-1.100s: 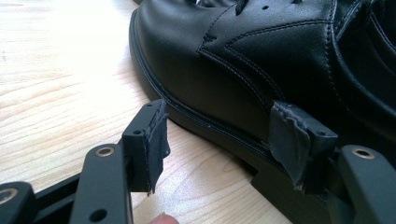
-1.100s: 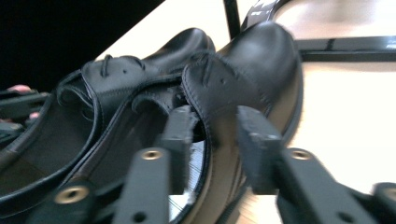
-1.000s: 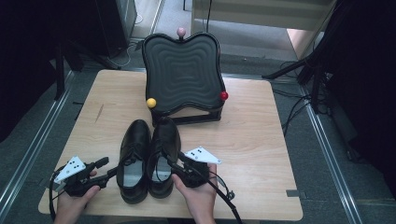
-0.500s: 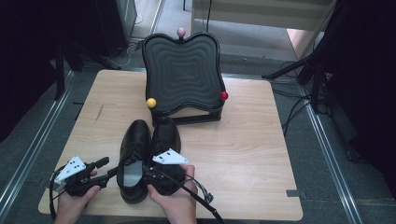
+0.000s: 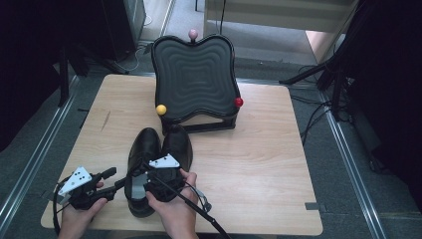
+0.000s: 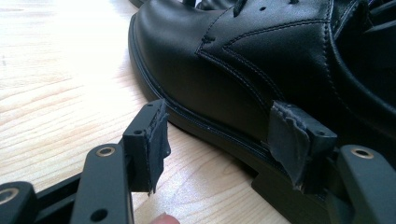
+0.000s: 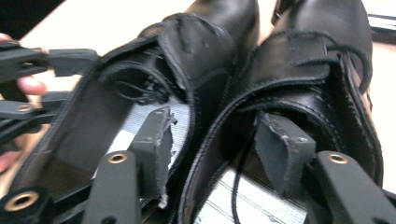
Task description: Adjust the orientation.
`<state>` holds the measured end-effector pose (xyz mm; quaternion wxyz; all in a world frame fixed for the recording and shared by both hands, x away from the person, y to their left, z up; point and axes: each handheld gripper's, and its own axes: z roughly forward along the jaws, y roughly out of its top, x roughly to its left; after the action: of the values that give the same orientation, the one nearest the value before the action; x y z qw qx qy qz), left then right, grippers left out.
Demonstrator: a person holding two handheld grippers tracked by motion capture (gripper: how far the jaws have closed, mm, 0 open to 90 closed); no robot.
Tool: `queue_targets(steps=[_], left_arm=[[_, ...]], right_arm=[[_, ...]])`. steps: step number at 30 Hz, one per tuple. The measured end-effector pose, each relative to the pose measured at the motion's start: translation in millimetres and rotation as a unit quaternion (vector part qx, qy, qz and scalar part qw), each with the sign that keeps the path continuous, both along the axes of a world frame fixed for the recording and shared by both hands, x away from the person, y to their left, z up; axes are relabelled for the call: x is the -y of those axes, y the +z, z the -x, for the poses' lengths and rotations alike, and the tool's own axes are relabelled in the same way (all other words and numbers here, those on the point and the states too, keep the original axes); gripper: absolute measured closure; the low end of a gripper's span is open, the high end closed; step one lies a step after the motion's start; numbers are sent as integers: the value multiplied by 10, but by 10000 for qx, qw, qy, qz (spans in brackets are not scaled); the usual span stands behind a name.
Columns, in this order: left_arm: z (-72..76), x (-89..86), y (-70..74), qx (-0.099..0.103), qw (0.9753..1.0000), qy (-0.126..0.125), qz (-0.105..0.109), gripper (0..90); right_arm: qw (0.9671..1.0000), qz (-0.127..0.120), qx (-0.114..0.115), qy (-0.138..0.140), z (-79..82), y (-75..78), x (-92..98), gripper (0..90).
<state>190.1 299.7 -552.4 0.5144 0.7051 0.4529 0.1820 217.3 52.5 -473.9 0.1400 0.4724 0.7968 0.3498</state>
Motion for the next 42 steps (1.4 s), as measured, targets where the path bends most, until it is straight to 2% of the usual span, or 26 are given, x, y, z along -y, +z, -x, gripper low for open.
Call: queue_targets(steps=[5, 9, 14, 16, 19, 21, 23, 25, 31, 33, 35, 38, 42], left_arm=[[-1, 0, 1, 9, 10000, -11, -20, 396], [2, 5, 2, 39, 10000, 5, -32, 398], [-2, -1, 3, 40, 10000, -18, -37, 399], [-1, -3, 3, 41, 10000, -14, -40, 399], [2, -2, 3, 44, 10000, 0, -23, 401], [4, -15, 3, 47, 10000, -62, 42, 387], [11, -30, 7, 89, 9999, -89, 77, 369], [12, -56, 10, 93, 9997, -107, 192, 365], [26, -176, 25, 191, 9978, -11, 641, 359], [29, -197, 30, 211, 9974, 12, 691, 359], [28, -248, 46, 287, 9962, 145, 808, 360], [23, -286, 58, 341, 9954, 337, 827, 353], [16, -320, 71, 455, 9945, 593, 732, 326]], right_arm=[[9998, -41, -189, -56, -50, -58, -30, 517], [9994, 78, -349, 19, -110, -60, -86, 568], [9985, 112, -529, 59, -192, -102, -94, 526], [9984, 35, -557, 99, -203, -119, -91, 585], [9987, 142, -468, 169, -178, -110, -125, 646], [9989, 159, -436, 83, -161, -104, -124, 699], [9995, 188, -273, -9, -118, -101, -112, 750], [9997, 155, -143, -91, -77, -104, -101, 784], [9999, 159, -44, -35, -48, -109, -64, 817], [9998, 187, -51, 10, -31, -103, -36, 823], [9998, 201, -23, 77, -12, -103, 8, 826], [9997, 216, 27, 135, 33, -105, 101, 827], [9997, 178, 40, 166, 71, -99, 281, 828]])
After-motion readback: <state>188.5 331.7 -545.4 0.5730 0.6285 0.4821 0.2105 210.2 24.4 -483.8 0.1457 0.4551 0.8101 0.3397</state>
